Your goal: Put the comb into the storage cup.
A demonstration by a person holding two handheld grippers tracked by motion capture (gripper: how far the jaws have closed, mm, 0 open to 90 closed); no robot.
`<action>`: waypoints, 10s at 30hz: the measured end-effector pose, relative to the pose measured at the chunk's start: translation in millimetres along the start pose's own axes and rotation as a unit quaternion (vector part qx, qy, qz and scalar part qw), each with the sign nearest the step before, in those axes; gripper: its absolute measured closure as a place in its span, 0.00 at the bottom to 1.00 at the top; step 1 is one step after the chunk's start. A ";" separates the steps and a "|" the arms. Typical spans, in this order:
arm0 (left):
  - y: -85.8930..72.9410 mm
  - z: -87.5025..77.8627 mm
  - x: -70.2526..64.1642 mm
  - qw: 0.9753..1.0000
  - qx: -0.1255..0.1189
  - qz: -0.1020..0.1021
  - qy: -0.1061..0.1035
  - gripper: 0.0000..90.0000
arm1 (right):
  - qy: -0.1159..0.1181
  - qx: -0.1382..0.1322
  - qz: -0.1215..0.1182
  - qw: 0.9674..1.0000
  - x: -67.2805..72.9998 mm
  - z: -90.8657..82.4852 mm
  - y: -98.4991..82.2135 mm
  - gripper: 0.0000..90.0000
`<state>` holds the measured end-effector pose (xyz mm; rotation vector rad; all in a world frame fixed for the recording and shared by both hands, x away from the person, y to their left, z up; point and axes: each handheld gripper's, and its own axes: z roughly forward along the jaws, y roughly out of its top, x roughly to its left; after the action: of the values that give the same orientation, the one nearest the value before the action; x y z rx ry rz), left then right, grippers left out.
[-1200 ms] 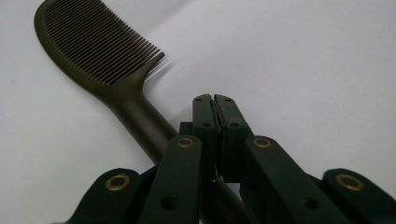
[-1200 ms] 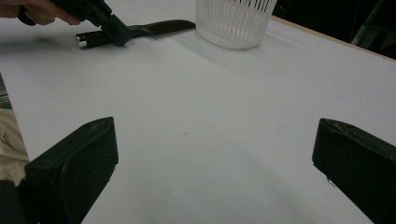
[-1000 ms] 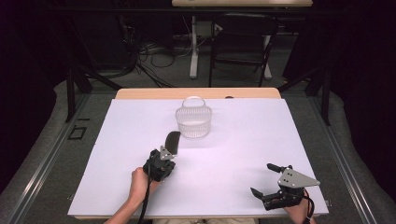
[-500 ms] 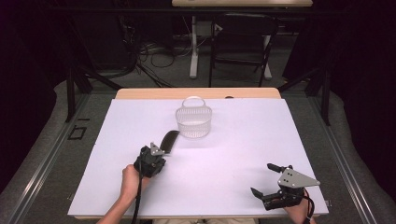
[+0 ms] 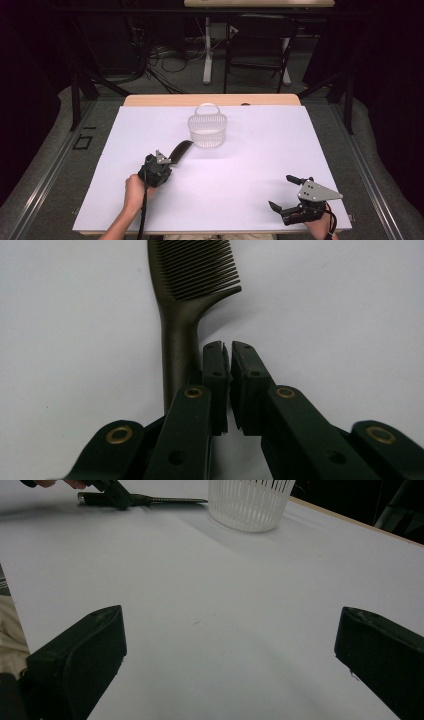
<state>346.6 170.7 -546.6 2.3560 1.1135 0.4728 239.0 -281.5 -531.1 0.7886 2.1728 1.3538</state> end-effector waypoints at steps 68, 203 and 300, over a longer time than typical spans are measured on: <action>34.9 -2.6 25.8 0.995 0.080 0.052 -0.006 0.51 | 0.015 0.008 0.003 1.000 -2.8 5.9 -1.2 0.00; 15.4 -56.1 39.3 0.966 -0.252 -0.041 -0.044 0.80 | 0.012 0.014 0.014 1.000 -7.5 10.3 -1.8 0.00; 118.3 -56.3 27.1 0.943 -0.331 0.003 -0.018 0.80 | 0.011 0.018 0.015 1.000 -7.5 10.6 -2.1 0.00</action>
<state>408.3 143.0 -431.1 1.7660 0.7676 0.6788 250.8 -280.5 -536.8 0.8258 2.2169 1.3481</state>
